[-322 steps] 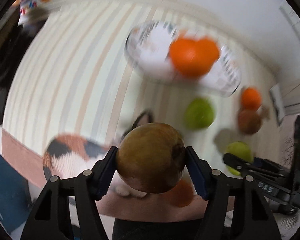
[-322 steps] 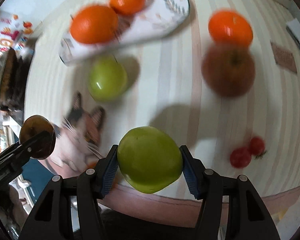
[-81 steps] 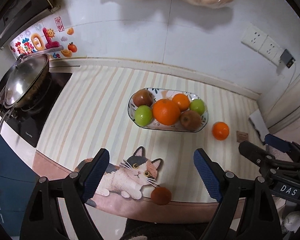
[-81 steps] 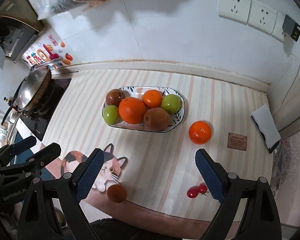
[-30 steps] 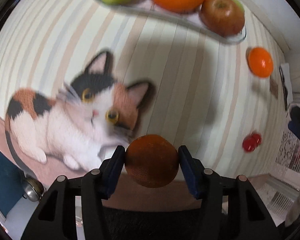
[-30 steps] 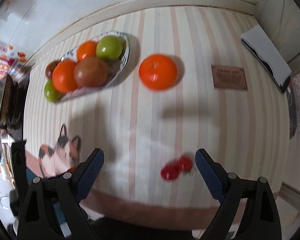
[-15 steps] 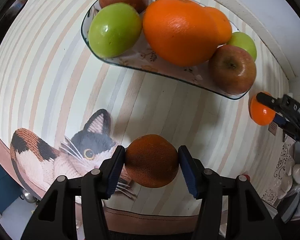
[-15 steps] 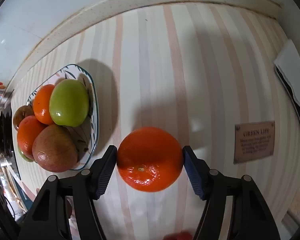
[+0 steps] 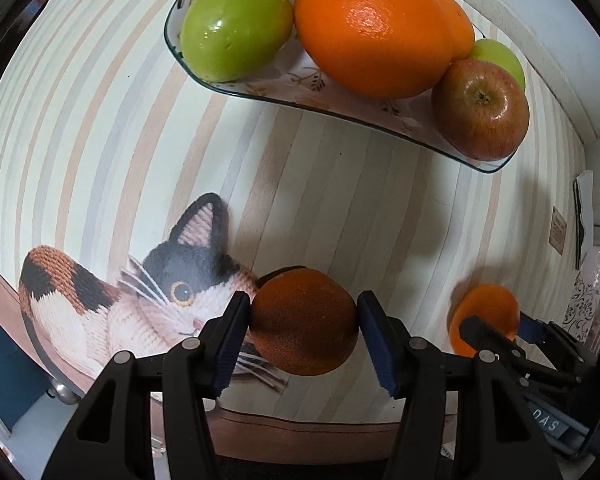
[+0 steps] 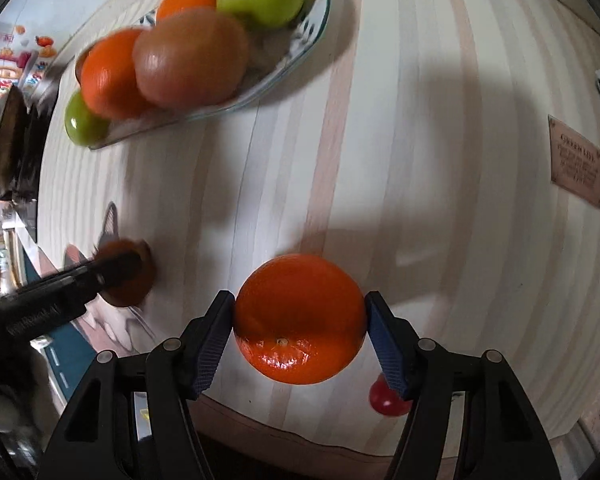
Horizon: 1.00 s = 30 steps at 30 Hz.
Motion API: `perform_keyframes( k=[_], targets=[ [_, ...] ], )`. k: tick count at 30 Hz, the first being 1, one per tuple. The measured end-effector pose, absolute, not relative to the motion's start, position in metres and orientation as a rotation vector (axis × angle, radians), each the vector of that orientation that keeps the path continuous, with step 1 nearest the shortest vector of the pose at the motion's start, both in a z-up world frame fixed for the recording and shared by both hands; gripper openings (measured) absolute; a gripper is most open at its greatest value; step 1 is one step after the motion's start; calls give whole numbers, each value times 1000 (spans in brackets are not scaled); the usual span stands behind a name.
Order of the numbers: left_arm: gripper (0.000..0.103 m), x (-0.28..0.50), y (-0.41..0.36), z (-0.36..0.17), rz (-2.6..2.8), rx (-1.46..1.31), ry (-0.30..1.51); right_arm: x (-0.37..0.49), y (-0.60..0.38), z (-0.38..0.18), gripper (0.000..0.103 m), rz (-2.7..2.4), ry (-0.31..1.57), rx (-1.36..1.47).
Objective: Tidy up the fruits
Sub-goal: 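Carry the small orange and mandarin over the plate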
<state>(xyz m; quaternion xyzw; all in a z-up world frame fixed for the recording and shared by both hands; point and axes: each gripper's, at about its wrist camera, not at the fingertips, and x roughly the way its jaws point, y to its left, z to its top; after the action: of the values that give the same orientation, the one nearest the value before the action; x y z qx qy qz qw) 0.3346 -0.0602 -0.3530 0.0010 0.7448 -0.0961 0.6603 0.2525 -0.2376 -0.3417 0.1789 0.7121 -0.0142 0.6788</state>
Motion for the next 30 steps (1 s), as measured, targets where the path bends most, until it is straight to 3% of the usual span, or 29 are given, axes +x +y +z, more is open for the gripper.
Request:
perform_keyframes(
  k=[14,22,30],
  targets=[
    [53,326,-77,-359,-251,36,1678,258,-231,-342,68,-38,1588,388],
    [52,331,-63,-305,-309,-48,1607,276,-239,-308,68,0,1522,477],
    [53,409,-73,-232,-356,-60,1473,331,-263,-253,68,7,1382,528]
  ],
)
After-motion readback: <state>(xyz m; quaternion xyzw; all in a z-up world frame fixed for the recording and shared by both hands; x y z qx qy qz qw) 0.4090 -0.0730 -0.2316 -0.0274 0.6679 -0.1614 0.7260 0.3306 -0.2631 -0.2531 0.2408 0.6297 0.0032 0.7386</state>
